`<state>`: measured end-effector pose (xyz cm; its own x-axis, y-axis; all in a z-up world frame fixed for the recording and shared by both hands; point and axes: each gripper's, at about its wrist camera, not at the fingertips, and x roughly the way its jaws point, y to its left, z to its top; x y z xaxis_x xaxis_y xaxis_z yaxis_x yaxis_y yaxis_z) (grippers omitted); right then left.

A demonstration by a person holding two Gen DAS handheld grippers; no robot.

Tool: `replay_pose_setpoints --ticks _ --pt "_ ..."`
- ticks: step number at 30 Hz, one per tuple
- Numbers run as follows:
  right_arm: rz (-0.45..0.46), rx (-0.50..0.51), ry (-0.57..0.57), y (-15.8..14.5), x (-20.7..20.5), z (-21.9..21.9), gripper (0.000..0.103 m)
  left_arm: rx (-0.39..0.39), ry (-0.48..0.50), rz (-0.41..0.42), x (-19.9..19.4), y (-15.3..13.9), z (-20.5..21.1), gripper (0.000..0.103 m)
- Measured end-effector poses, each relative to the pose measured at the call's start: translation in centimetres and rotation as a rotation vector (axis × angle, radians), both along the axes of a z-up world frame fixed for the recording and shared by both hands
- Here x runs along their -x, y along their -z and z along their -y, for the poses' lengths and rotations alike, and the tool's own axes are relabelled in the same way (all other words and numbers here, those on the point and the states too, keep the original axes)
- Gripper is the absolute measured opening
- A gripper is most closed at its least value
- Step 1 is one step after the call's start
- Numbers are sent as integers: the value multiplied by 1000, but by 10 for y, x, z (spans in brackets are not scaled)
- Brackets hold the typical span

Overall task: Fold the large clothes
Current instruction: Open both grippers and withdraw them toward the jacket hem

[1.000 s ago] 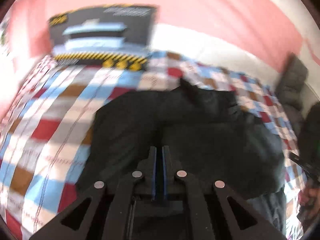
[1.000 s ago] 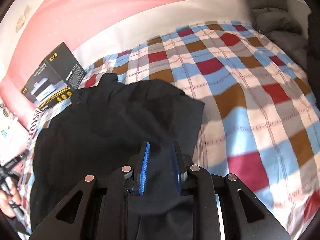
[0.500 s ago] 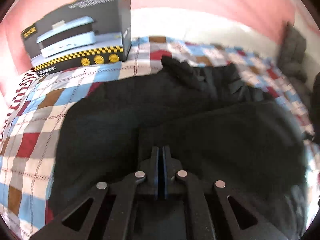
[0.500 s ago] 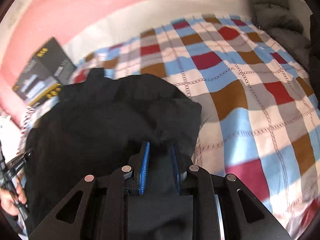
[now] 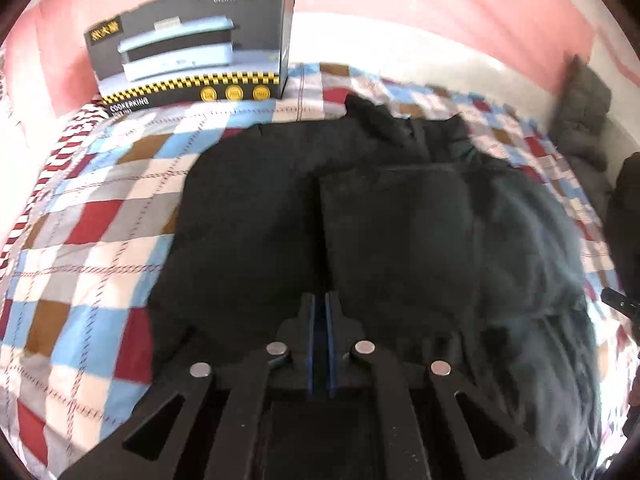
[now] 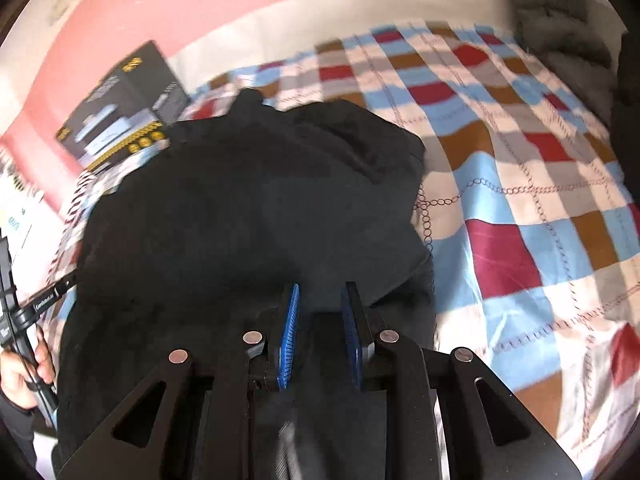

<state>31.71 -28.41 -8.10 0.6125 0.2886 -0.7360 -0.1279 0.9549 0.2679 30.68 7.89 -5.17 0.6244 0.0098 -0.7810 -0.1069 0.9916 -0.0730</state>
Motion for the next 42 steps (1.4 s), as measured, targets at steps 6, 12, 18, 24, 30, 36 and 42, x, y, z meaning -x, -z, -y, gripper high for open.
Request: replay_pose_setpoints --ticks 6,12,18,24,30,36,42 --pt "73 -9 -49 -25 77 -17 40 17 28 21 77 -27 9 11" --pt "102 -18 -74 -39 140 -28 40 15 54 27 139 -46 20 21" --pt "116 -32 -86 -49 187 -34 40 32 53 59 186 -62 27 26" --pt "145 -12 -108 -59 229 -43 41 50 55 64 223 -73 37 28" --pt "166 26 -111 -59 260 -48 41 35 46 68 253 -79 44 31" --pt "152 33 -96 -52 282 -45 41 12 44 68 278 -80 47 32" --pt "134 25 -72 -41 294 -38 41 1 28 47 291 -71 44 32"
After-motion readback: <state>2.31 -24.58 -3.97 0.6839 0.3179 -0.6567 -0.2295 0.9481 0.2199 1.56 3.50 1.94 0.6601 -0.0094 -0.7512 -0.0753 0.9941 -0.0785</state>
